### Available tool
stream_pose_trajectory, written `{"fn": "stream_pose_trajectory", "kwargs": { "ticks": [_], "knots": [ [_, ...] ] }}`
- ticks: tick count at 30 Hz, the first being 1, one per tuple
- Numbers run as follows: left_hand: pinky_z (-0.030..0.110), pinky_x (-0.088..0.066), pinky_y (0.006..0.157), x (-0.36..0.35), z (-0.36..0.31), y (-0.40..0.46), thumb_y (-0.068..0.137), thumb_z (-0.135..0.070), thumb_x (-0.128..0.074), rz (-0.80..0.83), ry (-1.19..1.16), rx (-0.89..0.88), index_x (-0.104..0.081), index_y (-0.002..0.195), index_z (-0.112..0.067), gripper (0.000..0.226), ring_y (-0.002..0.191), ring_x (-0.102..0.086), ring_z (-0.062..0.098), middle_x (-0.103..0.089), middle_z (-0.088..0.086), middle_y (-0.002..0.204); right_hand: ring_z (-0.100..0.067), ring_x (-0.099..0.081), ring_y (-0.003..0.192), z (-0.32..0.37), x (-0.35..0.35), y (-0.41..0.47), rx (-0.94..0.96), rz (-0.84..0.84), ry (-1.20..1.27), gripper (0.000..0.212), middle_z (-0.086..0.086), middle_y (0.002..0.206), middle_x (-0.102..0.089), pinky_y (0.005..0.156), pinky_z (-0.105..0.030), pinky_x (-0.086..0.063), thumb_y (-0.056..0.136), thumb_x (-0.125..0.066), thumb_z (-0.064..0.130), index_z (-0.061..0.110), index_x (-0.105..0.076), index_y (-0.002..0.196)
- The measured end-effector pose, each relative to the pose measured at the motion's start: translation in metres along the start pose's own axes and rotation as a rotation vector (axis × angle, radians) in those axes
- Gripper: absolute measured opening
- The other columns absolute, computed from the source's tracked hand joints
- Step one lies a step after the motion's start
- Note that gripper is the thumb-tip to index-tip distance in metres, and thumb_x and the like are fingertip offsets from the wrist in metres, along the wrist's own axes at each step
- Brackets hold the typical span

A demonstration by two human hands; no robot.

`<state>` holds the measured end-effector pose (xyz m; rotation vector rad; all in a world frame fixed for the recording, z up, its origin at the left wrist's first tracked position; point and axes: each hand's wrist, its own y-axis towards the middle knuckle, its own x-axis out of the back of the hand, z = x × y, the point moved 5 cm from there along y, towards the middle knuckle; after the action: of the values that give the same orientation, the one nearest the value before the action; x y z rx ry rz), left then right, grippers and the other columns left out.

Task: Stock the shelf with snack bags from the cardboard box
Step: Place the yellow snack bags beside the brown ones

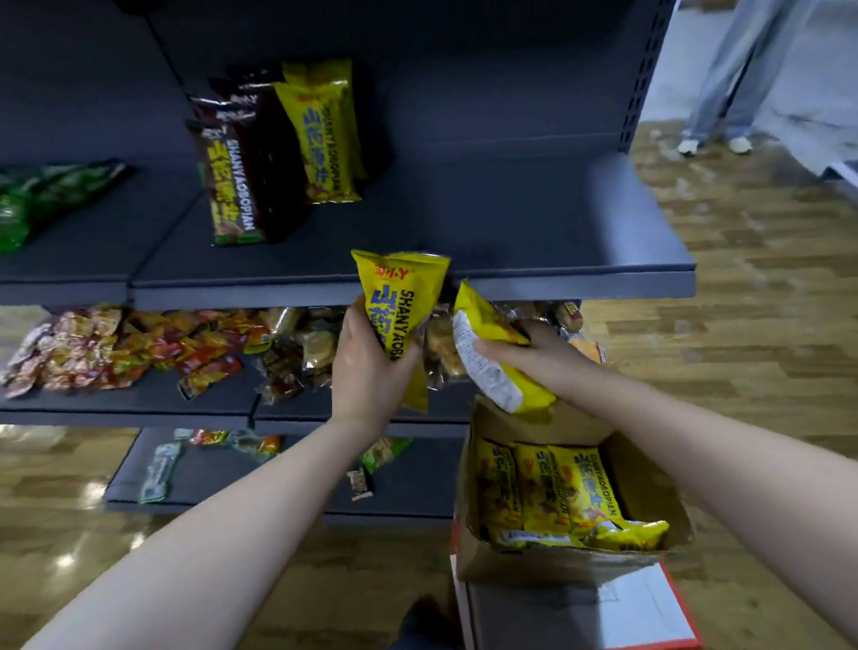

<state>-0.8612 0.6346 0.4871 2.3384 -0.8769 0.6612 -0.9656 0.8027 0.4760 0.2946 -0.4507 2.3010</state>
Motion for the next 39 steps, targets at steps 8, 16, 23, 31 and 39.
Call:
{"fn": "stream_pose_trajectory", "kwargs": {
  "ticks": [8,16,23,31,39],
  "knots": [
    [0.024,-0.037,0.083,0.047,-0.007,0.072,0.082,-0.025,-0.067,-0.134,-0.045,-0.117,-0.038,0.13,-0.002,0.061,0.114,-0.052,0.028,-0.054,0.013,0.122,-0.014,-0.069,0.081,0.091,-0.02,0.048,0.065,-0.015,0.213,0.01,-0.003,0.1,-0.072,0.081,-0.031,-0.055,0.086,-0.067,0.033,0.024,-0.065,0.091],
    [0.029,-0.039,0.086,0.059,0.005,0.159,0.084,-0.026,-0.064,-0.075,-0.072,-0.116,-0.035,0.129,-0.005,0.058,0.118,-0.049,0.027,-0.049,0.011,0.127,-0.018,-0.069,0.093,0.15,-0.032,0.119,0.173,-0.15,0.264,0.019,-0.004,0.105,-0.071,0.084,-0.03,-0.054,0.089,-0.064,0.035,0.019,-0.065,0.098],
    [0.044,-0.039,0.099,0.05,0.028,0.227,0.085,-0.024,-0.063,-0.065,0.006,-0.127,-0.032,0.134,0.004,0.064,0.121,-0.043,0.036,-0.045,0.02,0.128,-0.018,-0.066,0.099,0.171,-0.031,0.181,0.209,-0.395,0.245,0.033,-0.001,0.106,-0.068,0.089,-0.032,-0.053,0.087,-0.066,0.039,0.017,-0.061,0.111],
    [0.04,-0.035,0.099,0.027,0.034,0.273,0.091,-0.035,-0.054,-0.106,0.086,-0.051,-0.024,0.14,0.001,0.067,0.124,-0.038,0.035,-0.04,0.019,0.132,-0.017,-0.065,0.096,0.182,-0.035,0.224,0.233,-0.467,0.223,0.017,0.001,0.101,-0.066,0.082,-0.028,-0.05,0.089,-0.064,0.037,0.024,-0.059,0.098],
    [0.042,-0.046,0.084,0.008,0.053,0.268,0.082,-0.045,-0.064,-0.079,0.18,0.079,-0.014,0.147,-0.009,0.089,0.121,-0.046,0.031,-0.04,0.012,0.133,-0.017,-0.065,0.098,0.178,-0.034,0.251,0.221,-0.532,0.233,0.036,-0.003,0.108,-0.068,0.075,-0.023,-0.048,0.089,-0.064,0.038,0.013,-0.061,0.115]
  ]
}}
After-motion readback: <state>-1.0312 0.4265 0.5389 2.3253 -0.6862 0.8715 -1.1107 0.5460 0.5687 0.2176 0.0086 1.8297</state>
